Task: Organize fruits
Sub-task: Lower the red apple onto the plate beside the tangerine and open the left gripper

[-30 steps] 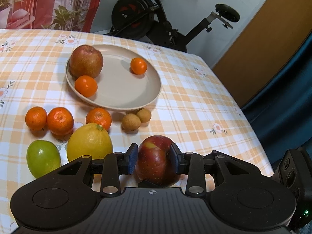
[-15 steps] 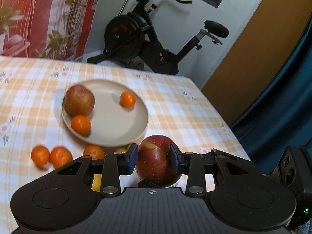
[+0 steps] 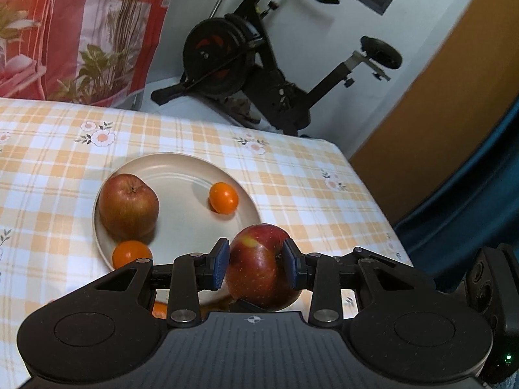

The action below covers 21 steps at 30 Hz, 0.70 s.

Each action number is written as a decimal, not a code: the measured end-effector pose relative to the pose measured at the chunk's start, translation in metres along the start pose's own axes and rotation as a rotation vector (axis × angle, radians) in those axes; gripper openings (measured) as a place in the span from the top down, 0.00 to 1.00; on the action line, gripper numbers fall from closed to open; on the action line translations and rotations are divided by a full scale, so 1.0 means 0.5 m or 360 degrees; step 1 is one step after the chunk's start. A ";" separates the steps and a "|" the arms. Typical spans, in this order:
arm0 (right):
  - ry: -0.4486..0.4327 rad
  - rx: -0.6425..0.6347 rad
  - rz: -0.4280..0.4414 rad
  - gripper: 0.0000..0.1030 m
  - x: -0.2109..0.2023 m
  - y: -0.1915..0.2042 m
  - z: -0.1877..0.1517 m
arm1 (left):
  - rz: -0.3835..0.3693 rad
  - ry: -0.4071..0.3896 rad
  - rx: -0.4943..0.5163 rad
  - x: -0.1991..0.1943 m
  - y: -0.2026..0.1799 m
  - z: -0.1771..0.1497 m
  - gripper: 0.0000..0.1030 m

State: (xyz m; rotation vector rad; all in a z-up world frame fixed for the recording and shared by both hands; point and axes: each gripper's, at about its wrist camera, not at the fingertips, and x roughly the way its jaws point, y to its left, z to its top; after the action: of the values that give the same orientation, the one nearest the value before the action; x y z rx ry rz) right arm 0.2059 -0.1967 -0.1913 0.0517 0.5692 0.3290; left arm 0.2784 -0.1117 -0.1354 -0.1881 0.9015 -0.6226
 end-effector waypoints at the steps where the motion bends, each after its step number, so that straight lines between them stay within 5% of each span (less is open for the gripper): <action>1: 0.0012 0.0004 -0.0001 0.44 0.010 -0.006 0.002 | 0.0006 0.0014 -0.0005 0.012 0.004 0.007 0.63; 21: 0.0200 -0.0045 -0.0024 0.45 0.148 -0.092 0.006 | 0.0018 0.0181 -0.0048 0.143 0.056 0.064 0.63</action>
State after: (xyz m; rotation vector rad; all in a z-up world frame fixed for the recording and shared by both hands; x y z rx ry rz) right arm 0.2795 -0.2165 -0.2339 -0.0006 0.6887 0.3274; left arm 0.3481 -0.1334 -0.1750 -0.1761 1.0212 -0.6141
